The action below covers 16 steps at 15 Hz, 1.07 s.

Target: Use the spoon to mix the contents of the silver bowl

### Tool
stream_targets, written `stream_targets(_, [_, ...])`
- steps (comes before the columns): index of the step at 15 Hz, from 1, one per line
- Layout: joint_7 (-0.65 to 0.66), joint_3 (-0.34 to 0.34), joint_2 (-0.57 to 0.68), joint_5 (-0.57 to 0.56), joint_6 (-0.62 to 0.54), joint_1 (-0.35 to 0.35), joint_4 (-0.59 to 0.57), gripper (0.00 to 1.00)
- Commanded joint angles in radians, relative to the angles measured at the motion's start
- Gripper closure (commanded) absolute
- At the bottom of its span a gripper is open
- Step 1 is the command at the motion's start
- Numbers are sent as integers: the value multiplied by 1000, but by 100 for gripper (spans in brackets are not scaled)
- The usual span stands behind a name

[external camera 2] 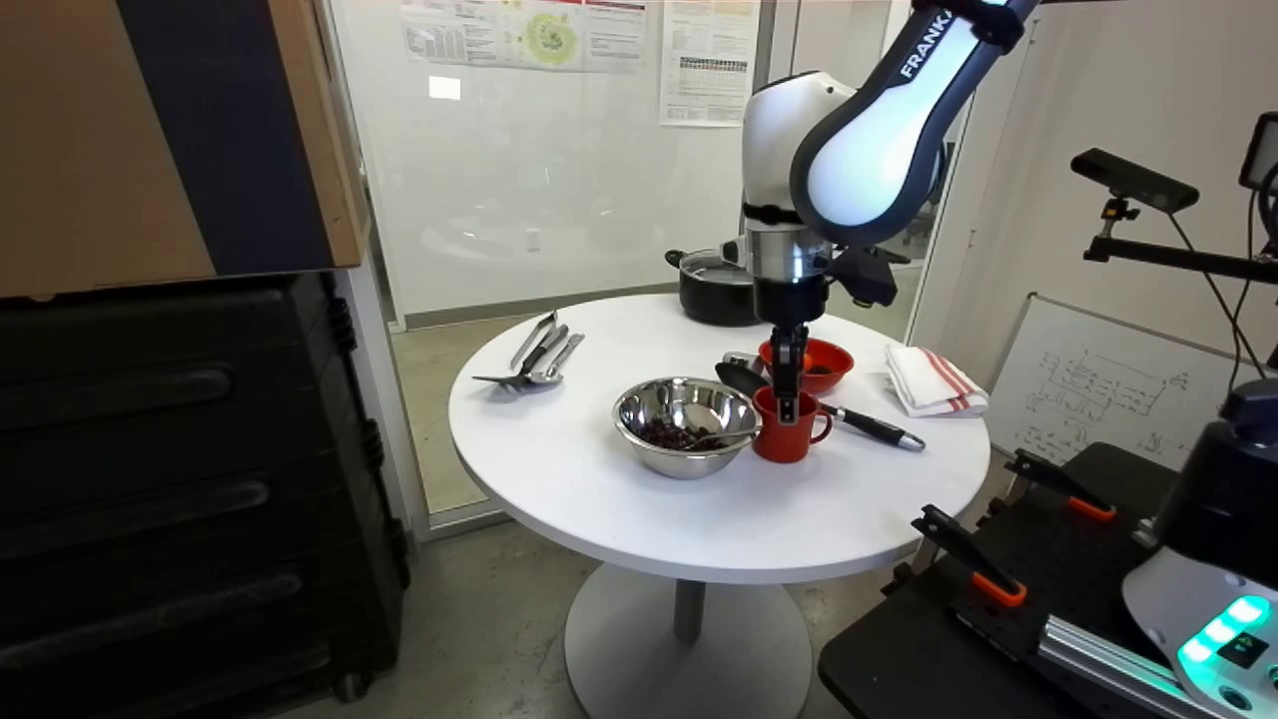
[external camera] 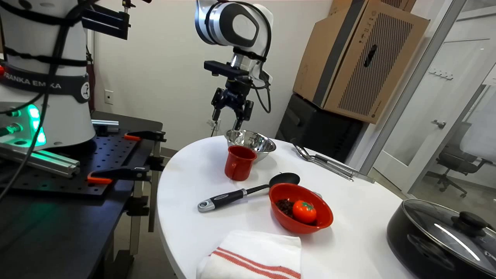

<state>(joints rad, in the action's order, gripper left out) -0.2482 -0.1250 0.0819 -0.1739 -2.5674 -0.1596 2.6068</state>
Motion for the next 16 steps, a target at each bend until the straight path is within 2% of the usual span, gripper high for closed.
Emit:
stream_targets(1, [0, -9, -1, 0, 2, 9, 0, 0])
stream_targets(3, [0, -9, -1, 0, 2, 9, 0, 0])
stream_targets(11, [187, 18, 124, -72, -51, -2, -46, 0])
stream_targets(16, [249, 27, 174, -55, -75, -9, -87, 0])
